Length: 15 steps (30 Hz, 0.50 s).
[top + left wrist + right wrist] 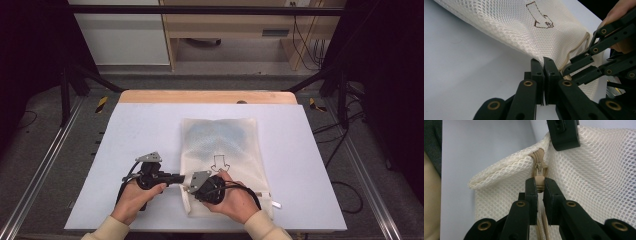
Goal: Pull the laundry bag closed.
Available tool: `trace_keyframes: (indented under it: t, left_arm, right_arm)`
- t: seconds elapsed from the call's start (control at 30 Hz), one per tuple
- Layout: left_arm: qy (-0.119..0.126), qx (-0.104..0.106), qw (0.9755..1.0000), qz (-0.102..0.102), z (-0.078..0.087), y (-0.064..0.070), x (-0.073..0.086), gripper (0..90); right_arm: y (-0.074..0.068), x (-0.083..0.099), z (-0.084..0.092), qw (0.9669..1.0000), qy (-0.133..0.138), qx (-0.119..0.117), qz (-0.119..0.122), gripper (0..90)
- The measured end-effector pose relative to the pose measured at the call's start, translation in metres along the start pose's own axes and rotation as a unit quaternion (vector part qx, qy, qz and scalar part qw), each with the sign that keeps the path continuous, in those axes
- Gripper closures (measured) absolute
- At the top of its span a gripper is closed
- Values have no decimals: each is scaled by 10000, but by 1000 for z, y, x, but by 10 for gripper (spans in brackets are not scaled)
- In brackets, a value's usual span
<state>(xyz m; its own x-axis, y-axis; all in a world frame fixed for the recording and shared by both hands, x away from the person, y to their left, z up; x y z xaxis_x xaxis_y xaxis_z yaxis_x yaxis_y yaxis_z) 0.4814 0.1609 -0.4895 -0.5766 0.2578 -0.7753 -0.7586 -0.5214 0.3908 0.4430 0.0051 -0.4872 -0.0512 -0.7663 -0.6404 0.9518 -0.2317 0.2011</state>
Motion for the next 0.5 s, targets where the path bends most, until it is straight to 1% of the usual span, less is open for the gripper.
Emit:
trace_keyframes:
  t: [0.13, 0.27, 0.37, 0.43, 0.47, 0.5]
  left_arm:
    - [-1, 3, 10000, 3, 0, 0, 0, 882]
    - [20, -28, 9999, 94, 0, -1, 1, 880]
    - [25, -19, 9996, 265, 0, -1, 4, 866]
    - [15, 12, 9993, 362, -1, -1, 6, 823]
    - [24, 5, 9991, 412, -1, -1, 7, 787]
    - [51, 7, 9989, 458, -1, 0, 8, 775]
  right_arm:
    - [0, 0, 0, 10000, -20, 22, 6, 822]
    - [0, -2, -1, 10000, -11, 3, 20, 822]
    - [-3, -4, -4, 10000, -13, -42, 75, 822]
    - [-5, -5, -6, 9999, -42, -80, 119, 822]
    - [-6, -5, -7, 9999, -53, -91, 123, 822]
    - [-7, -6, -8, 9998, -59, -99, 148, 822]
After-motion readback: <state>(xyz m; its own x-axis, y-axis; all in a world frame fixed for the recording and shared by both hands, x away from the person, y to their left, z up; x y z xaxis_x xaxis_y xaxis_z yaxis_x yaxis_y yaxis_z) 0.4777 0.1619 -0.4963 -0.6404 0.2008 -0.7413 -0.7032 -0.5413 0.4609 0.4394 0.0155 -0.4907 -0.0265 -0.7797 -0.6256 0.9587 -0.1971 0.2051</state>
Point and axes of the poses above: each handheld gripper's, and its own axes: z roughly backward along the jaws, x roughly out of its underside, y roughly to its right, the point moved 5 cm from there along -z, roughly forward along the jaws, and after that the axes turned 3 degrees about y, right-handed, at the moved point
